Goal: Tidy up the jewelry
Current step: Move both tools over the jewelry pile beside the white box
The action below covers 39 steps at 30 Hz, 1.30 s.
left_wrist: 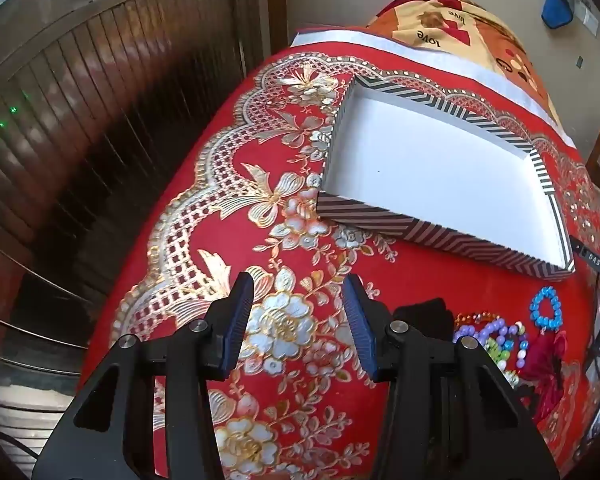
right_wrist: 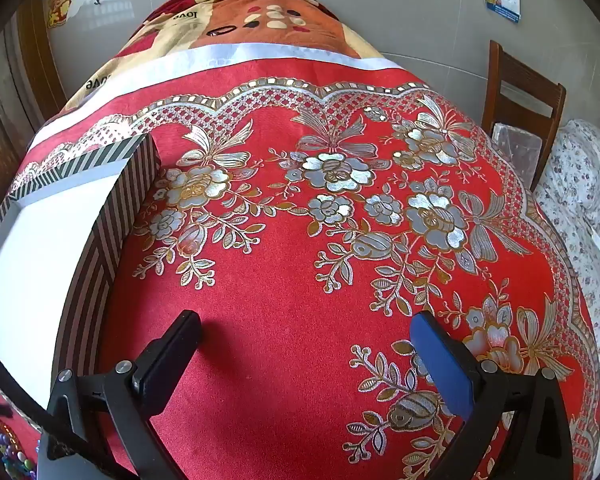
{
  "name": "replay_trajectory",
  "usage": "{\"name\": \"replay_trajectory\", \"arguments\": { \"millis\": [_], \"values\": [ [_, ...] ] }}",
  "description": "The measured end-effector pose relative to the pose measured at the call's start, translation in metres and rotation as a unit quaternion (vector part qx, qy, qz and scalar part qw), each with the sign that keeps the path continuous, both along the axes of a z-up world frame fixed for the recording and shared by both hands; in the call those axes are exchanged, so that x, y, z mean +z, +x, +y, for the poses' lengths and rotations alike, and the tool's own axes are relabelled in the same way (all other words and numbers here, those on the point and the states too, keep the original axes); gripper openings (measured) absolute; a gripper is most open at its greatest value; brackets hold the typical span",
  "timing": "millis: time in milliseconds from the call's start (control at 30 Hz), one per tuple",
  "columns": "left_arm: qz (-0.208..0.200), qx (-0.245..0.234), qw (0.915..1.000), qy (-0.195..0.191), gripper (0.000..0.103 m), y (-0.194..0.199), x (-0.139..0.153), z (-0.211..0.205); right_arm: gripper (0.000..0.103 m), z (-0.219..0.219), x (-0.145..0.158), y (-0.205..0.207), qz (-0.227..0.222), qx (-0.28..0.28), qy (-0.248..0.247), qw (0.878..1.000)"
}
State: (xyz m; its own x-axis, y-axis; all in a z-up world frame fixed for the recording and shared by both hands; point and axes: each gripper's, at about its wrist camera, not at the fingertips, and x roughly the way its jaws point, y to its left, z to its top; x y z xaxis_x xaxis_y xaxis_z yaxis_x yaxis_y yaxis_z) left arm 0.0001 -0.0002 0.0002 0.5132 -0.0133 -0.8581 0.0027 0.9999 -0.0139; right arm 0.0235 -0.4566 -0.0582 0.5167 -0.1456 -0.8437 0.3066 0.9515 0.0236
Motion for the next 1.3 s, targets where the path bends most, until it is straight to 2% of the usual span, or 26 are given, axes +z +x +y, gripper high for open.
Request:
{"name": "replay_trajectory", "arguments": {
  "millis": [133, 367, 533, 633, 733, 967, 1067, 1300],
  "values": [
    [-0.010, 0.001, 0.9998, -0.014, 0.046, -0.011, 0.000, 0.017, 0.103, 0.000, 0.000, 0.000, 0.000, 0.000, 0.000, 1.000],
    [0.011, 0.018, 0.9998, -0.002, 0.046, -0.035, -0.001, 0.014, 0.103, 0.000, 0.000, 0.000, 0.000, 0.000, 0.000, 1.000],
    [0.033, 0.033, 0.9970, 0.061, 0.046, -0.052, -0.009, 0.007, 0.103, 0.000, 0.000, -0.001, 0.008, 0.002, 0.003, 1.000],
    [0.038, 0.028, 0.9980, 0.042, 0.046, -0.062, -0.009, 0.009, 0.102, 0.002, 0.005, -0.012, 0.035, -0.010, 0.003, 0.999],
    [0.045, 0.030, 0.9982, 0.025, 0.046, -0.073, -0.008, 0.008, 0.102, 0.014, 0.024, -0.038, 0.037, -0.008, -0.003, 0.999],
    [0.033, 0.023, 0.9991, -0.017, 0.046, -0.101, 0.005, -0.003, 0.102, 0.058, 0.071, -0.109, -0.004, 0.037, 0.029, 0.999],
    [0.023, 0.008, 0.9994, -0.023, 0.046, -0.111, 0.011, -0.009, 0.102, 0.083, 0.083, -0.134, -0.010, 0.055, 0.044, 0.997],
    [-0.005, -0.030, 0.9994, -0.019, 0.046, -0.130, 0.025, -0.015, 0.102, 0.128, 0.094, -0.173, -0.024, 0.076, 0.045, 0.996]
  ]
}}
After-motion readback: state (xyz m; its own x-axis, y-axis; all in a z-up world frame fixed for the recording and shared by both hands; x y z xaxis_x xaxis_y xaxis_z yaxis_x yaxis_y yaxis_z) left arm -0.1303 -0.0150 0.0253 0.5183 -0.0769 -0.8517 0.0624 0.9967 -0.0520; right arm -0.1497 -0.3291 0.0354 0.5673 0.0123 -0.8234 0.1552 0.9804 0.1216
